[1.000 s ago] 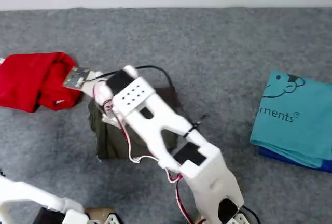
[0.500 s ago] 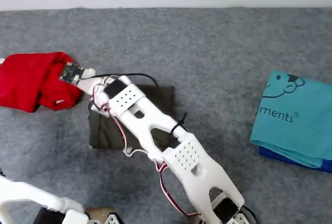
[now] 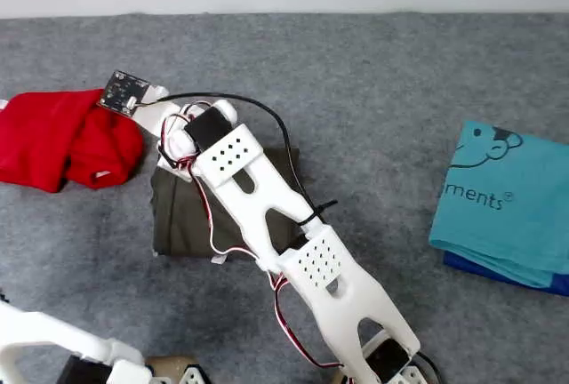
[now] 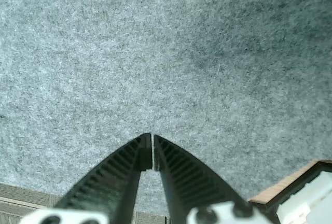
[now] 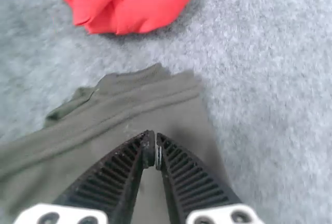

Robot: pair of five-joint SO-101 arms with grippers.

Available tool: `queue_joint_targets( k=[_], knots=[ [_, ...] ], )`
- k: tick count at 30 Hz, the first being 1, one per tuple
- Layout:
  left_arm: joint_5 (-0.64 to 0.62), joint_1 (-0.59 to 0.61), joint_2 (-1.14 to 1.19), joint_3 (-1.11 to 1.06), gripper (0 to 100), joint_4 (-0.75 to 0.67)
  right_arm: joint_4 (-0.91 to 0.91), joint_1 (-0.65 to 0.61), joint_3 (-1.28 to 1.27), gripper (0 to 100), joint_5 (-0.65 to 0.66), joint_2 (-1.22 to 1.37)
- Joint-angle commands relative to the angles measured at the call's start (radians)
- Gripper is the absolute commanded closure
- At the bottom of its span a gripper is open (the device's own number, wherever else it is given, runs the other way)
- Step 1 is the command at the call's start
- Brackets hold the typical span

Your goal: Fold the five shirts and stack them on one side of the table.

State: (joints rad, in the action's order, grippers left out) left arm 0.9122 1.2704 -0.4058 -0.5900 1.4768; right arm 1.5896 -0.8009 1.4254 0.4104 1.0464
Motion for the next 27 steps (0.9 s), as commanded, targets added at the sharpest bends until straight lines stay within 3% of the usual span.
queue_joint_targets(
  k=[1,12,21,27],
  knots=[
    [0.006,0.0,-0.032,0.01,98,-0.014,0.159,-0.028,0.132,98.8,0.0,-0.022],
    [0.006,0.003,-0.032,0.012,98,-0.014,0.193,-0.202,-0.002,98.8,-0.084,0.031],
    [0.006,0.006,-0.032,0.01,98,-0.009,0.027,-0.246,-0.014,98.8,-0.078,0.12],
    [0.006,0.008,-0.032,0.012,98,-0.012,0.2,-0.242,0.144,98.9,-0.084,0.041]
  ],
)
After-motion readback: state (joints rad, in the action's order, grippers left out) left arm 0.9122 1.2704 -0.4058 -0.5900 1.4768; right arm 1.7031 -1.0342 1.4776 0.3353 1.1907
